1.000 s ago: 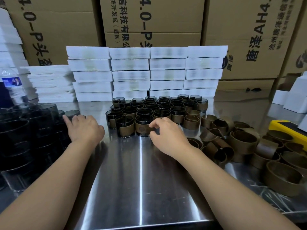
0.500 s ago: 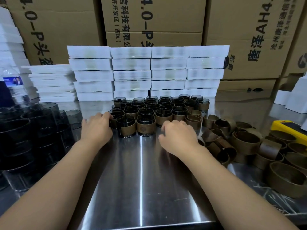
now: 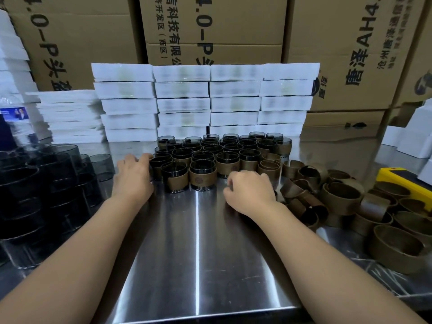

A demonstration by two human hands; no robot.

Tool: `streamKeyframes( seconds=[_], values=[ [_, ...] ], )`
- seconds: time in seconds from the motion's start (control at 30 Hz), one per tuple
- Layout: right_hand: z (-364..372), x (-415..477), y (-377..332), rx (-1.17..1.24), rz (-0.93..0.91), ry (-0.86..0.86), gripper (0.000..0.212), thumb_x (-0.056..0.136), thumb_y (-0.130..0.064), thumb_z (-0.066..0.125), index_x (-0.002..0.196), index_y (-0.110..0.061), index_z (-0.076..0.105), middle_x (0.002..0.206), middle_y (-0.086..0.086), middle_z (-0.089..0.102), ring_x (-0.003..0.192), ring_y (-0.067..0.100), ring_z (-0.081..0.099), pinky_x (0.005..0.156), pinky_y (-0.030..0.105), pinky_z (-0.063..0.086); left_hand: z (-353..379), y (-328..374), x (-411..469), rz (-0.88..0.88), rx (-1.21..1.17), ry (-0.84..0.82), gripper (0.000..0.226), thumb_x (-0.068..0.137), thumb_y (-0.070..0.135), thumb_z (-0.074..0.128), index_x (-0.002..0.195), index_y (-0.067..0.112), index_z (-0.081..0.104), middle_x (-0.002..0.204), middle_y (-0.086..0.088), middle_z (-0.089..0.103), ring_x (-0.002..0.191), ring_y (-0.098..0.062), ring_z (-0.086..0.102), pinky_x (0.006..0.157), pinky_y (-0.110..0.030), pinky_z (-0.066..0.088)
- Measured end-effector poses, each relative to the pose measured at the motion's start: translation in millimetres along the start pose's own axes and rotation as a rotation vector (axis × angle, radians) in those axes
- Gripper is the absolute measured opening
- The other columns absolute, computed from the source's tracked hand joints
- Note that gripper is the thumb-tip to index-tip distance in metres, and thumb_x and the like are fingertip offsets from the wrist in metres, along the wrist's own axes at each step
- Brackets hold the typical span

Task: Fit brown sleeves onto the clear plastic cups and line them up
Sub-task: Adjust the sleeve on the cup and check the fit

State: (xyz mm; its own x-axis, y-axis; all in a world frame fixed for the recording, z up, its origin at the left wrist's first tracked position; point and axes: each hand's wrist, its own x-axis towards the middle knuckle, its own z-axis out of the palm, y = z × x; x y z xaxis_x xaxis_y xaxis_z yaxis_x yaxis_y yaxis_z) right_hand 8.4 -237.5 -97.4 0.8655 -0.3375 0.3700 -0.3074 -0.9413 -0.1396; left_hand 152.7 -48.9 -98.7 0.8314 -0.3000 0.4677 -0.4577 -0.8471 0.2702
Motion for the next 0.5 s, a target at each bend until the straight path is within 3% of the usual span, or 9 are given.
streamKeyframes(
  seconds=[0.1, 0.27, 0.37, 0.5],
  values=[
    [-1.2, 2.4, 1.6, 0.267, -0.109, 0.137, 0.023, 0.093, -0.028, 0.047, 0.102, -0.016, 0.065, 0.101, 0.001, 0.061, 0.102, 0.022, 0.05, 0.088, 0.035, 0.042, -2.5, 3.5, -1.1, 0.007, -0.011, 0.116, 0.067, 0.078, -0.004, 0.064, 0.138, 0.017, 0.043, 0.116, -0.019, 0.042, 0.111, -0.037, 0.037, 0.087, -0.051, 0.04],
    [-11.8, 1.0, -1.8, 0.045, -0.161, 0.3, 0.027, 0.092, -0.033, 0.043, 0.1, -0.021, 0.066, 0.098, -0.002, 0.062, 0.098, 0.021, 0.051, 0.086, 0.036, 0.033, -2.8, 7.4, -0.7, 0.074, -0.003, 0.246, 0.065, 0.078, 0.007, 0.073, 0.136, 0.017, 0.046, 0.114, -0.019, 0.046, 0.108, -0.038, 0.041, 0.086, -0.049, 0.039],
    [-34.2, 4.4, 10.9, 0.03, 0.048, 0.35, 0.03, 0.089, -0.035, 0.043, 0.09, -0.018, 0.067, 0.085, 0.005, 0.067, 0.079, 0.027, 0.058, 0.073, 0.034, 0.037, -2.3, 7.8, -0.2, 0.093, -0.015, 0.277, 0.065, 0.077, 0.01, 0.074, 0.136, 0.016, 0.047, 0.114, -0.019, 0.049, 0.108, -0.038, 0.042, 0.088, -0.049, 0.04],
    [-55.5, 8.4, 53.9, 0.058, 0.453, 0.371, 0.033, 0.089, -0.034, 0.044, 0.096, -0.013, 0.068, 0.098, 0.013, 0.068, 0.093, 0.031, 0.061, 0.081, 0.035, 0.041, -3.4, 7.7, 1.7, 0.115, -0.109, 0.327, 0.065, 0.076, 0.01, 0.073, 0.135, 0.019, 0.047, 0.114, -0.017, 0.048, 0.108, -0.036, 0.04, 0.092, -0.047, 0.04]
  ],
)
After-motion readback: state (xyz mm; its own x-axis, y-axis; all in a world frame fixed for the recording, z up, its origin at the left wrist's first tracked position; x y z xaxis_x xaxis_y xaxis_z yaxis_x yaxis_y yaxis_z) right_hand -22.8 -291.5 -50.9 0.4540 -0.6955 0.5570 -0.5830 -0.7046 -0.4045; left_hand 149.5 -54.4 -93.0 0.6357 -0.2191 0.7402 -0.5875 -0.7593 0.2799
